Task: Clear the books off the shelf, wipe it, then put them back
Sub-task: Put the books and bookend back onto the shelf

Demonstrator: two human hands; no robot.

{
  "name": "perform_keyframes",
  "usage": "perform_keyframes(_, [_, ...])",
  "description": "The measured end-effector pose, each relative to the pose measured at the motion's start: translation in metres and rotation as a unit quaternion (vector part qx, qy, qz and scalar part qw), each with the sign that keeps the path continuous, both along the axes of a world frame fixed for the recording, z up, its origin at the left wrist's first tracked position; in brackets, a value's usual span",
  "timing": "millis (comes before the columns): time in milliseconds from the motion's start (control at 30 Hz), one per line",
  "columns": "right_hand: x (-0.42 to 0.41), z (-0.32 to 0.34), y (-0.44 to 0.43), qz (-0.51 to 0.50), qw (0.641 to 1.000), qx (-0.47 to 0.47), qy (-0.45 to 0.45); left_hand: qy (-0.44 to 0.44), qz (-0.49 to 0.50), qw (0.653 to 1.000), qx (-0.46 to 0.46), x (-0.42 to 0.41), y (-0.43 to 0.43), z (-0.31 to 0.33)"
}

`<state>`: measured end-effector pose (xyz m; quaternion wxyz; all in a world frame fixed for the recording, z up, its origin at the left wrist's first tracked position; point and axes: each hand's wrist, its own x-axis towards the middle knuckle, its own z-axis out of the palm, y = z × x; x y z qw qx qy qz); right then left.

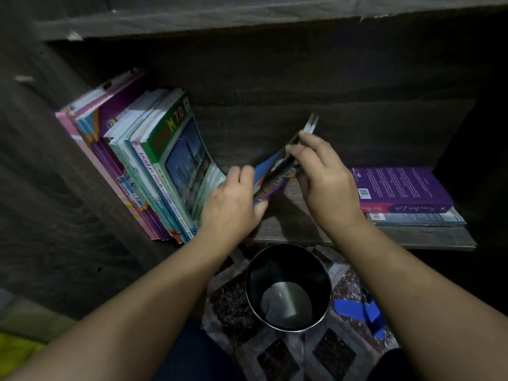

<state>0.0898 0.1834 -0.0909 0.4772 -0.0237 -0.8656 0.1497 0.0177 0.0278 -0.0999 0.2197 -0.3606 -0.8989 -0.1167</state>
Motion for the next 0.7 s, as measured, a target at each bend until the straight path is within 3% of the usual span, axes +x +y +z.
perform_keyframes(67, [-0.004, 0.008, -0.015, 0.019, 0.997, -0.061, 0.03, -0.002, -0.007, 0.998, 0.057, -0.004, -0.002, 0.017])
perform_keyframes(167, [-0.006, 0.002, -0.024, 0.0, 0.988, -0.13, -0.079, 0.016, 0.008, 0.995, 0.094, -0.009, -0.014, 0.028])
perform_keyframes(333, [-0.013, -0.018, -0.025, -0.045, 0.957, -0.068, -0.278, 0.022, 0.066, 0.99, 0.123, -0.01, -0.037, 0.041])
perform_keyframes(433, [-0.018, -0.025, -0.032, -0.023, 0.925, -0.01, -0.379, 0.054, 0.116, 0.984, 0.125, -0.013, -0.052, 0.059])
perform_keyframes(567, [-0.025, -0.041, -0.045, 0.063, 0.893, 0.032, -0.444, 0.062, 0.193, 0.974, 0.1, -0.028, -0.069, 0.094])
perform_keyframes(700, [-0.034, -0.054, -0.057, 0.077, 0.866, 0.047, -0.491, 0.077, 0.257, 0.963, 0.031, -0.043, -0.075, 0.119])
